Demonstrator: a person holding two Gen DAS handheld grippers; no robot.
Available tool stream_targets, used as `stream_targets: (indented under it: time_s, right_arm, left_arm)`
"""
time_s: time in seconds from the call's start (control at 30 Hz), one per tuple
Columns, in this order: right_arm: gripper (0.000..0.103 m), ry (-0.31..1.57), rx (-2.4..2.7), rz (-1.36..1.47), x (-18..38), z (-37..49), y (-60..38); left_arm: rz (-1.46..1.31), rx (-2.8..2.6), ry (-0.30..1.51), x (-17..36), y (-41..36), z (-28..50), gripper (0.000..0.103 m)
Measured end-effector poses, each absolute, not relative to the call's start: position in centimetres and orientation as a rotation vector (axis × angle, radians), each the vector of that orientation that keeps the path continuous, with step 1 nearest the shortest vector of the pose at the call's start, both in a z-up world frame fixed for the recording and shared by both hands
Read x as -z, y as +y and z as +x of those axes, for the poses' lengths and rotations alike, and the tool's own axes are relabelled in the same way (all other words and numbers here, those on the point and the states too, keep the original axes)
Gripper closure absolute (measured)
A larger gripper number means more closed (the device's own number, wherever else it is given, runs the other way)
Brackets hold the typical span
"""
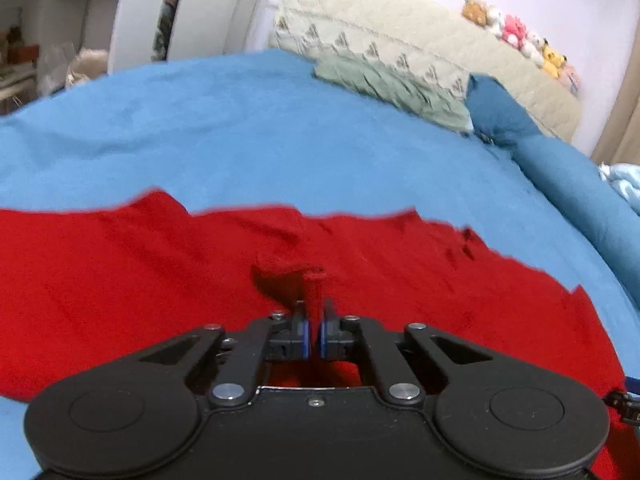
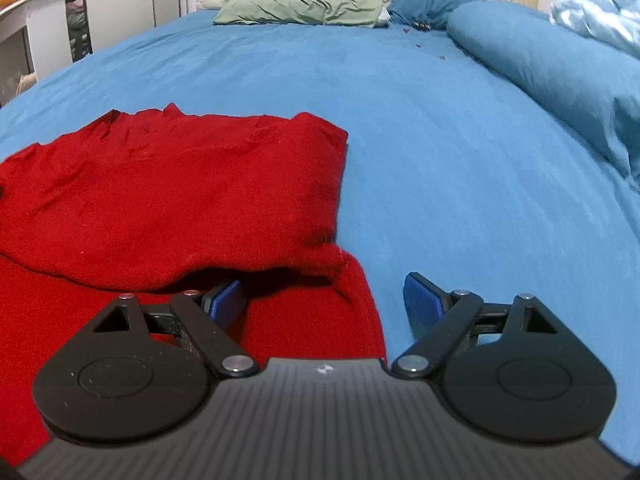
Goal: Fold small clothes
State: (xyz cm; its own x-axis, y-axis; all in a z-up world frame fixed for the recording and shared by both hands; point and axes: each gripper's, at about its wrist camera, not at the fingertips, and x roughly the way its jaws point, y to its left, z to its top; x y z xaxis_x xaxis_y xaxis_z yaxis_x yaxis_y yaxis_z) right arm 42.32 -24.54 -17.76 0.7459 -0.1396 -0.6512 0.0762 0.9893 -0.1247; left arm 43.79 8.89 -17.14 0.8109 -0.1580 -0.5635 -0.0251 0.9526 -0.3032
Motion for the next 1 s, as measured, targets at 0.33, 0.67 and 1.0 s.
stream_targets:
  time_s: [0.33,0.67,1.0]
  right_arm:
    - [0.002,0.743,0.174,-0.068,18.0,42.7,-26.2]
    - [0.000,0.682,-0.007,-0.020,13.9,41.1,-23.8]
    - [0.000,0.665,-0.124,-0.018,19.6,44.6,-21.7]
  left_arm:
    - [-0.292,-0.015,0.630,18.2,11.9,42.2,0.089]
    - [-0.120,-0.025,0.602,13.5,10.9,38.7,0.032]
    - [-0.105,0.050,0.687,18.2,7.6,43.1,0.032]
